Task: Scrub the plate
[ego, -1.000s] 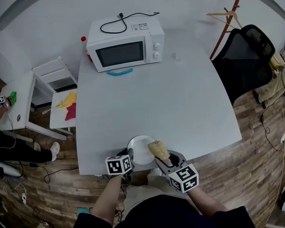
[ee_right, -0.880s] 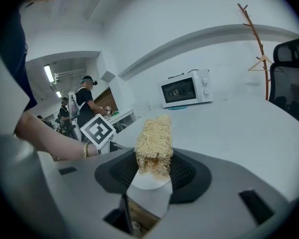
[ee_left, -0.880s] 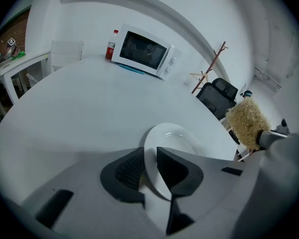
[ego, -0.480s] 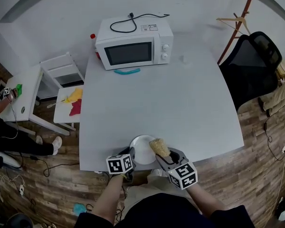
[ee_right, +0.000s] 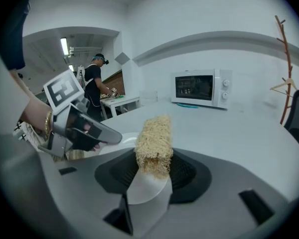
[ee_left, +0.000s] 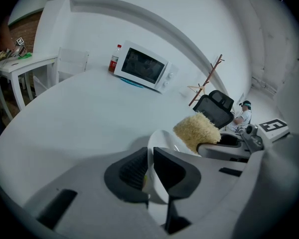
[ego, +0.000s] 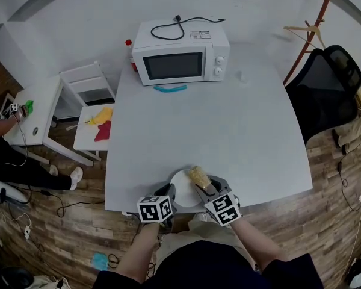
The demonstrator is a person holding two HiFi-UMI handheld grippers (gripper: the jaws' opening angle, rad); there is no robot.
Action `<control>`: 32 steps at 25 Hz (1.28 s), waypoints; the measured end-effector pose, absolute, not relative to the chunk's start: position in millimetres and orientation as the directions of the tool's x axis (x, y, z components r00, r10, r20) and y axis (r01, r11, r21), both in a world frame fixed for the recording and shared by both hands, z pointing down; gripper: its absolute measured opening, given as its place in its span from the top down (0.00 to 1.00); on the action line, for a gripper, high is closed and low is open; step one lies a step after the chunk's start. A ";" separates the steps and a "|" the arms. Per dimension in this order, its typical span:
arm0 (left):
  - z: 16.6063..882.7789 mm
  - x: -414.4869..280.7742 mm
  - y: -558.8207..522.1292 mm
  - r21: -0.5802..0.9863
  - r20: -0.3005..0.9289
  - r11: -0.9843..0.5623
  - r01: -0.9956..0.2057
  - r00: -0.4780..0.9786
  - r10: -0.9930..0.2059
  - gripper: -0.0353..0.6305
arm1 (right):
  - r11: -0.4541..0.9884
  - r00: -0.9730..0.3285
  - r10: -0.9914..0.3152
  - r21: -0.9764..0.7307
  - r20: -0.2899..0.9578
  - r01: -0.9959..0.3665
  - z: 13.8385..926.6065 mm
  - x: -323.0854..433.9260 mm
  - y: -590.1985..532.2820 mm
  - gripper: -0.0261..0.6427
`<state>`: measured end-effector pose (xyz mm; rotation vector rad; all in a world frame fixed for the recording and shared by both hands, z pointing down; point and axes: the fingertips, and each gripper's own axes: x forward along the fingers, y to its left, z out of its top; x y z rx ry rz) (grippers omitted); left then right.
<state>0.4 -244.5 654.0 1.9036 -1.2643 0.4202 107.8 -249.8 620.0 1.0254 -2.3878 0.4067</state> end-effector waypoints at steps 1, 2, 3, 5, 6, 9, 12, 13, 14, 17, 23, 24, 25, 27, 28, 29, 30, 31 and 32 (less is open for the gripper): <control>653.2 0.9 -244.1 0.430 0.646 -0.187 -0.883 0.446 -0.620 0.87 | 0.669 -0.579 -0.581 -0.070 0.572 -0.740 627.2 107.7 -251.4 0.70; 652.7 1.3 -243.6 0.429 0.645 -0.189 -0.883 0.446 -0.620 0.87 | 0.666 -0.571 -0.575 -0.070 0.586 -0.742 634.5 107.7 -252.0 0.70; 652.3 1.4 -243.1 0.429 0.645 -0.189 -0.883 0.447 -0.620 0.87 | 0.665 -0.564 -0.567 -0.071 0.600 -0.744 641.1 107.6 -251.9 0.70; 652.1 0.0 -242.8 0.432 0.645 -0.183 -0.883 0.444 -0.621 0.87 | 0.666 -0.560 -0.554 -0.075 0.616 -0.742 650.2 105.9 -251.1 0.70; 652.3 -1.3 -243.1 0.433 0.646 -0.178 -0.884 0.441 -0.622 0.87 | 0.669 -0.560 -0.550 -0.075 0.620 -0.740 652.5 104.5 -250.9 0.70; 654.5 -4.1 -244.3 0.431 0.650 -0.164 -0.887 0.432 -0.625 0.87 | 0.682 -0.566 -0.538 -0.071 0.625 -0.728 655.4 99.8 -249.1 0.70; 656.7 -6.7 -245.7 0.428 0.654 -0.153 -0.891 0.422 -0.628 0.87 | 0.713 -0.589 -0.512 -0.075 0.625 -0.698 656.8 90.7 -241.7 0.70; 657.1 -7.3 -246.3 0.426 0.655 -0.151 -0.892 0.419 -0.629 0.87 | 0.725 -0.601 -0.500 -0.079 0.623 -0.684 656.7 87.1 -237.8 0.70; 657.5 -7.5 -247.0 0.424 0.655 -0.151 -0.893 0.417 -0.630 0.87 | 0.736 -0.613 -0.488 -0.085 0.621 -0.672 656.2 83.7 -233.8 0.70; 659.4 -8.0 -249.8 0.418 0.660 -0.151 -0.896 0.414 -0.628 0.87 | 0.769 -0.650 -0.450 -0.105 0.612 -0.631 653.5 74.0 -220.9 0.70; 664.8 -8.4 -252.8 0.408 0.673 -0.149 -0.901 0.407 -0.618 0.87 | 0.851 -0.711 -0.335 -0.126 0.618 -0.510 652.9 61.0 -186.2 0.70; 665.5 -8.4 -253.3 0.406 0.676 -0.148 -0.902 0.406 -0.615 0.87 | 0.851 -0.722 -0.320 -0.149 0.614 -0.504 654.0 59.5 -181.2 0.70; 666.3 -8.8 -253.7 0.404 0.679 -0.148 -0.903 0.404 -0.613 0.87 | 0.850 -0.728 -0.311 -0.164 0.611 -0.501 655.3 58.6 -177.9 0.70; 667.8 -10.1 -254.0 0.400 0.685 -0.148 -0.905 0.402 -0.608 0.87 | 0.851 -0.728 -0.304 -0.168 0.615 -0.498 656.9 58.3 -176.6 0.70; 668.3 -10.6 -254.1 0.400 0.685 -0.148 -0.904 0.403 -0.607 0.87 | 0.851 -0.727 -0.305 -0.167 0.615 -0.498 656.4 58.2 -177.8 0.70; 668.4 -10.8 -254.1 0.401 0.685 -0.149 -0.904 0.404 -0.607 0.87 | 0.847 -0.729 -0.312 -0.170 0.609 -0.504 654.7 58.3 -180.1 0.70; 668.3 -10.5 -254.0 0.402 0.684 -0.151 -0.903 0.406 -0.606 0.87 | 0.837 -0.731 -0.327 -0.175 0.599 -0.518 651.9 59.7 -184.3 0.70; 668.0 -9.8 -253.9 0.403 0.682 -0.155 -0.902 0.409 -0.606 0.87 | 0.822 -0.728 -0.353 -0.178 0.588 -0.542 648.4 63.0 -190.7 0.70; 667.7 -9.1 -253.5 0.402 0.681 -0.160 -0.902 0.411 -0.605 0.87 | 0.803 -0.719 -0.383 -0.176 0.580 -0.570 645.2 67.6 -198.8 0.70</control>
